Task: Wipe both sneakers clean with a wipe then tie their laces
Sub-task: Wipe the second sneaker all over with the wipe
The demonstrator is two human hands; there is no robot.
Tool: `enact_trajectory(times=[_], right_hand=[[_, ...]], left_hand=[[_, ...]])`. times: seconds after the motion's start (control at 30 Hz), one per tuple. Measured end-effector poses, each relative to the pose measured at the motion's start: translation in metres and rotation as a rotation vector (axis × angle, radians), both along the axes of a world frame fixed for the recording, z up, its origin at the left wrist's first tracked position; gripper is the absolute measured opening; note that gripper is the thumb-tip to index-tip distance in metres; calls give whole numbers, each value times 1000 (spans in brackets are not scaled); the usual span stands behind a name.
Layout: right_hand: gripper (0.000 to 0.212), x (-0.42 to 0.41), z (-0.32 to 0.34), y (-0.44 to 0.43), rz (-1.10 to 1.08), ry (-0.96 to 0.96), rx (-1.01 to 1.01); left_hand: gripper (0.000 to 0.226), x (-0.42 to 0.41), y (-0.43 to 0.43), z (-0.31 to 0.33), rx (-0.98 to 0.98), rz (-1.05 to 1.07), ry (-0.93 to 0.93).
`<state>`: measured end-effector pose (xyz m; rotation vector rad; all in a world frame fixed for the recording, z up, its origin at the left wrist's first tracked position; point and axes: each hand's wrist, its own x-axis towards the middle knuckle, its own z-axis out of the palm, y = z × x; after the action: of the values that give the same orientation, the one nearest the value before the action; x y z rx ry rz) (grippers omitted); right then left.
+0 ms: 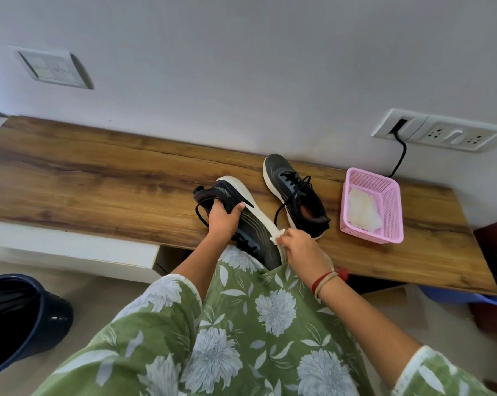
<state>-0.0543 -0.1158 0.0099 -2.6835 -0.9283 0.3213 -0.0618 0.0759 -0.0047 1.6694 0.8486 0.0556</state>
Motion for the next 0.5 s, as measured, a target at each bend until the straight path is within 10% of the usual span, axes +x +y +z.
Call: enact_trajectory(times=[0.23,0.5], right_hand=[[29,33,25,34,-205,6,208],[32,38,-3,50,101,-31,29]], left_hand=[[57,-2,4,-3,-34,89,19],[54,-1,12,-11,-30,138,71]])
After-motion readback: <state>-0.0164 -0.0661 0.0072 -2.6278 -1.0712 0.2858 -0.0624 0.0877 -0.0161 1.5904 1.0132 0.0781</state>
